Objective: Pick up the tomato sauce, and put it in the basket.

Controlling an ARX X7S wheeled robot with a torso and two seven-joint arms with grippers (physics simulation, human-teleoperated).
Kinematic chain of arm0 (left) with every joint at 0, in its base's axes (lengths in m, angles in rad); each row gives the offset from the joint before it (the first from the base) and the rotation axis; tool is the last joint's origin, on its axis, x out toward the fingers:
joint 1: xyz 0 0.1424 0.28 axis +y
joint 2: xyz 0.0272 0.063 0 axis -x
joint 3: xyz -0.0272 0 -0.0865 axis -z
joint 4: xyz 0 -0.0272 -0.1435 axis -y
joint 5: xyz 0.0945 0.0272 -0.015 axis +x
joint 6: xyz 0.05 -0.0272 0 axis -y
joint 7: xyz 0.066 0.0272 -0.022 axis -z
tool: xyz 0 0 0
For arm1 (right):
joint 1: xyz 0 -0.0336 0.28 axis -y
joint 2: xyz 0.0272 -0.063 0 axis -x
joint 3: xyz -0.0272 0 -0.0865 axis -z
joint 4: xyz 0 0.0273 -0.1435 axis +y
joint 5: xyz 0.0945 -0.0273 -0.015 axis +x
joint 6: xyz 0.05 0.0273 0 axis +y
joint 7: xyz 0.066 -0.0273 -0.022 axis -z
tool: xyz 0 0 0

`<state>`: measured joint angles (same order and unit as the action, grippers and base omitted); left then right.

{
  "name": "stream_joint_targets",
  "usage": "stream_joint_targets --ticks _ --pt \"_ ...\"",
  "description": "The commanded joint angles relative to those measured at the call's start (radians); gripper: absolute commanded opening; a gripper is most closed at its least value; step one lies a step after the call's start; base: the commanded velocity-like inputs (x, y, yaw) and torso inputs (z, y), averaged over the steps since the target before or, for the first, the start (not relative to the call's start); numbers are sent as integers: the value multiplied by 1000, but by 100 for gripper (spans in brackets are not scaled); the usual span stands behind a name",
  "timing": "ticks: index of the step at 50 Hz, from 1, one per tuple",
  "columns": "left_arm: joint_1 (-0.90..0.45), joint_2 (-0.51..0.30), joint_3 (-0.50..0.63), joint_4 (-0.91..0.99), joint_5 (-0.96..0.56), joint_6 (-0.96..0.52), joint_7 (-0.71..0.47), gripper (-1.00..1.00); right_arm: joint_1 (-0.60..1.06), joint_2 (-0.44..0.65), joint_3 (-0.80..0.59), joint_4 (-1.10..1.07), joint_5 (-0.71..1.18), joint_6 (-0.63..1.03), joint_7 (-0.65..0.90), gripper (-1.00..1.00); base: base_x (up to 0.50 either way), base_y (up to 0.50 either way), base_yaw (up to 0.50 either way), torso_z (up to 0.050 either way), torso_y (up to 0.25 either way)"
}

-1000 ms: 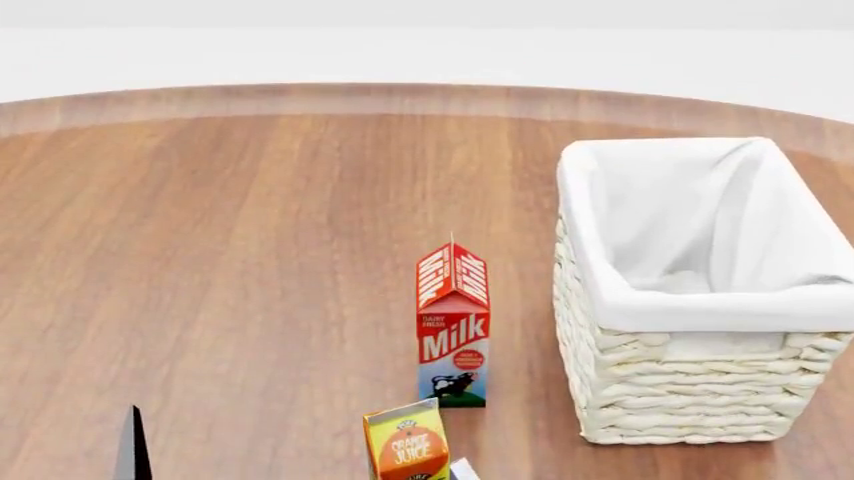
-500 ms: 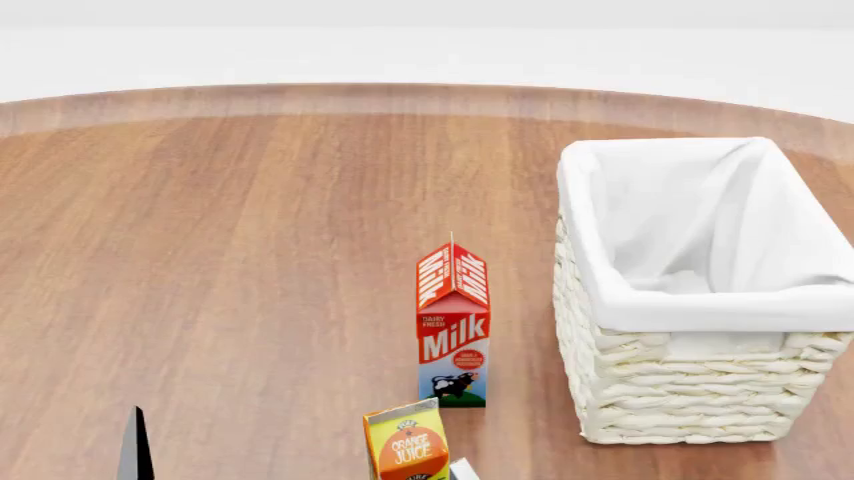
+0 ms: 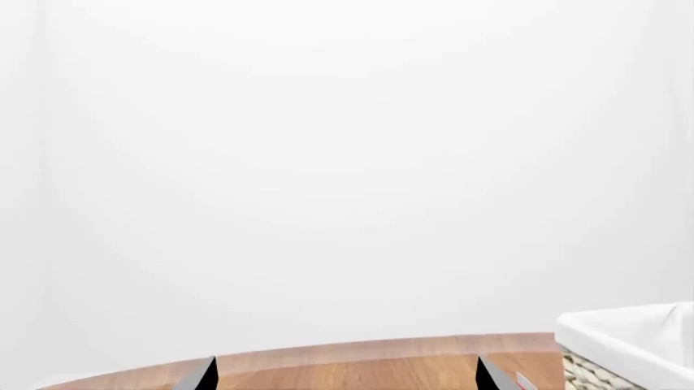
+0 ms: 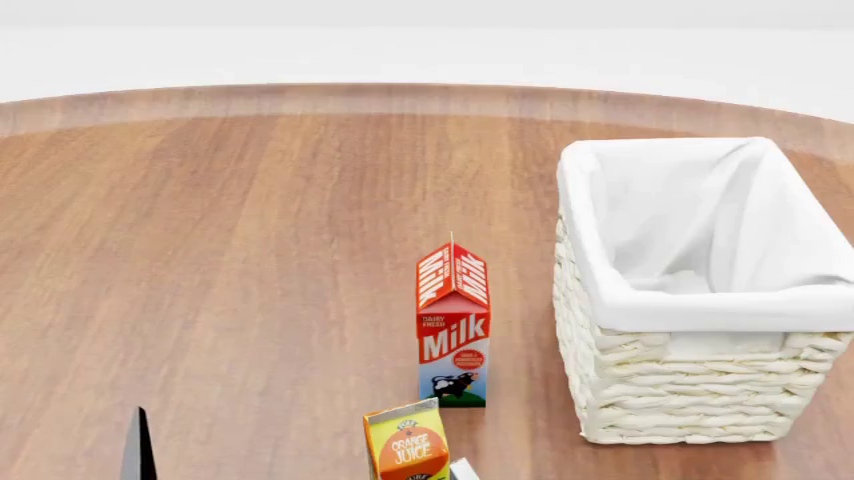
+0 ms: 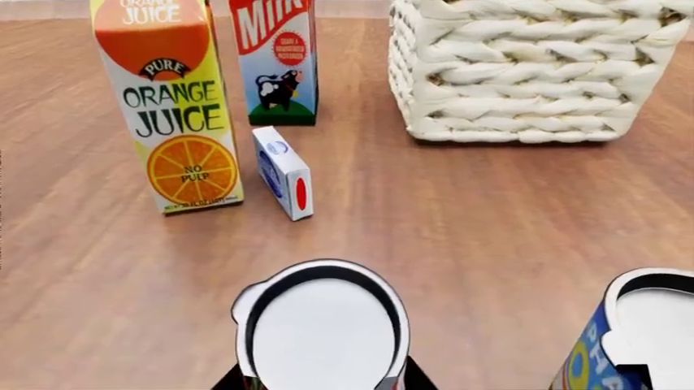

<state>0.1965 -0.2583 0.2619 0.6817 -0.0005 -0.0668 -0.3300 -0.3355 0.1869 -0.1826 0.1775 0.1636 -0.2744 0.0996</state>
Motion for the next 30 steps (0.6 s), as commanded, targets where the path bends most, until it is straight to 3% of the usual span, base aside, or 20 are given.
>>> stream_joint_targets --ticks 1,10,17,30 --pt "-4 -4 6 -3 -1 -3 -5 100 -4 4 -11 -6 -10 -6 1 -100 0 0 0 0 0" --pt "-9 -8 13 -9 -2 -3 -10 100 -86 66 26 -392 25 -16 35 -100 0 0 0 0 0" --pt "-12 -12 21 -13 -3 -1 -14 100 -90 106 67 -617 59 77 84 -100 0 0 0 0 0" --pt "-15 -22 20 -23 -26 6 -20 100 168 167 136 -923 117 343 175 -100 0 0 0 0 0"
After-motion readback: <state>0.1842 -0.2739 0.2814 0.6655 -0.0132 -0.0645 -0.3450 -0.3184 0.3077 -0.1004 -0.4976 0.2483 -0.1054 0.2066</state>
